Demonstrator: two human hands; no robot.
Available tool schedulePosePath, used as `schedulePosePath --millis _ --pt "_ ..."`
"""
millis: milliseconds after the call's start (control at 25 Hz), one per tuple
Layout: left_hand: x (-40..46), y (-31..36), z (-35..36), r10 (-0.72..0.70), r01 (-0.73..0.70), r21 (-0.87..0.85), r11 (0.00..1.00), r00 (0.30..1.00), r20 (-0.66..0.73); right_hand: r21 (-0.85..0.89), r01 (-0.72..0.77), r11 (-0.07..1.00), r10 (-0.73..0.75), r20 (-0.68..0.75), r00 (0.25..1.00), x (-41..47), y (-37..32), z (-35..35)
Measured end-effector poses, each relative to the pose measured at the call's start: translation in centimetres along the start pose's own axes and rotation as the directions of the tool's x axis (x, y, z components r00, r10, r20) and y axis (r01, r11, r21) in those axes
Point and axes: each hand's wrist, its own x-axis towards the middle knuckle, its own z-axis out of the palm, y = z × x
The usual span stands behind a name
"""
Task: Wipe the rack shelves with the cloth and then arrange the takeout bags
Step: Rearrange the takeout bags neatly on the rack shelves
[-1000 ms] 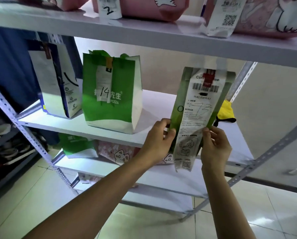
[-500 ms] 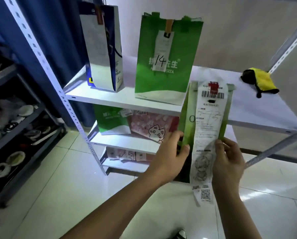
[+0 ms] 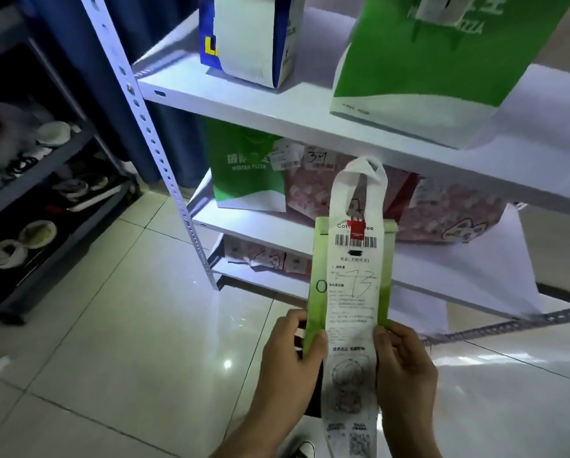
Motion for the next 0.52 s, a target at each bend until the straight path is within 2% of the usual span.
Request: schedulePosePath --millis 120,320,520 --pt "1.5 -3.5 -0.4 -0.070 0.058 -0.094 0.994 0.989 -0.132 -0.059 -0.010 0.998 0.015 0.084 0.996 1.0 3.0 2.6" --pt "5.5 -7.4 -1.0 -0.130 0.057 -0.226 0.973 0.937 -0.323 -0.133 -0.015 0.991 0.044 0.221 0.974 3.1 6.7 6.8" --pt "10.7 -8.7 -1.9 -0.109 -0.003 -0.285 0.958 0.921 -0.375 -0.151 0.003 0.988 0.041 0.287 0.957 6.5 7.5 10.3"
